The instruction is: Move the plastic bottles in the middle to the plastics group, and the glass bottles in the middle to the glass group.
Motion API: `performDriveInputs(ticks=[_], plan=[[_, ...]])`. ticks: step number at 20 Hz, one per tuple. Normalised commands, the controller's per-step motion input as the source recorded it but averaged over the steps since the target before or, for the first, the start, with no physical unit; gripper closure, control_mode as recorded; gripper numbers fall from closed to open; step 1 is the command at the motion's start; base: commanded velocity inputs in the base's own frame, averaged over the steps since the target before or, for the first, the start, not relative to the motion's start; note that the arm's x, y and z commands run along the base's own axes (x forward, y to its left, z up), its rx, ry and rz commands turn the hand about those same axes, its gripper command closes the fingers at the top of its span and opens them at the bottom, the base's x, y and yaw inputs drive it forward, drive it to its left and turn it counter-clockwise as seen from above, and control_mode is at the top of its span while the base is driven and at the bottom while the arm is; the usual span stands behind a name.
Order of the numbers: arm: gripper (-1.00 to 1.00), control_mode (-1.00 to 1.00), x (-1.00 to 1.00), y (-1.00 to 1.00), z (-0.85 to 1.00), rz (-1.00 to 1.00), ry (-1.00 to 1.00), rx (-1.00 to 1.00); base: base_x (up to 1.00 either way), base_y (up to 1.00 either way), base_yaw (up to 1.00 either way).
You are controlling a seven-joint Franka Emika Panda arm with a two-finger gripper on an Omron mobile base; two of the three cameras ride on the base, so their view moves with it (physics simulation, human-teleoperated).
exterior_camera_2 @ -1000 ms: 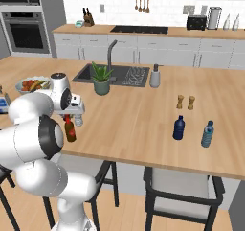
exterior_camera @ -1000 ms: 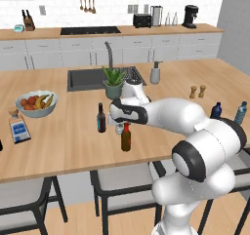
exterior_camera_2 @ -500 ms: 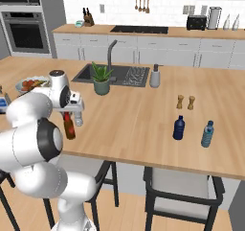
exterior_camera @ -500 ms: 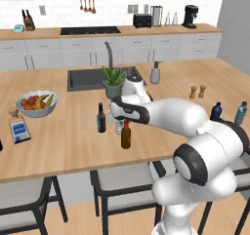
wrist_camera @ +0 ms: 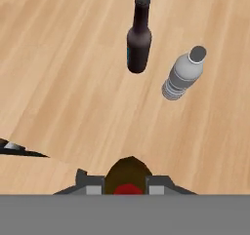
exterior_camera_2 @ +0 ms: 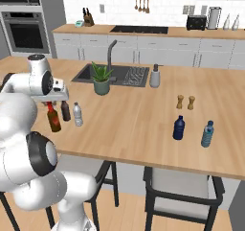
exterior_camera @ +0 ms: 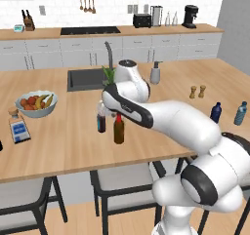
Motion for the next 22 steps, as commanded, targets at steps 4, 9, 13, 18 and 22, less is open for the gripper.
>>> performDriveInputs(ticks=[4,9,13,18,22], plan=[[1.0,-1.0,-0.3,0.99,0.44,0.19,0.0,-0.02,0.0,0.0,0.0],[1.0,-1.0,-0.01,0.99,0.22,0.2,0.0,-0.01,0.0,0.0,0.0],[1.0,-1.0,0.0,0.96,0.02,0.2,0.0,0.0,0.0,0.0,0.0],[1.0,-1.0,0.0,0.96,0.0,0.15,0.01,-0.01,0.0,0.0,0.0],[1.0,-1.0,0.0,0.93,0.0,0.09,0.01,-0.03,0.0,0.0,0.0]])
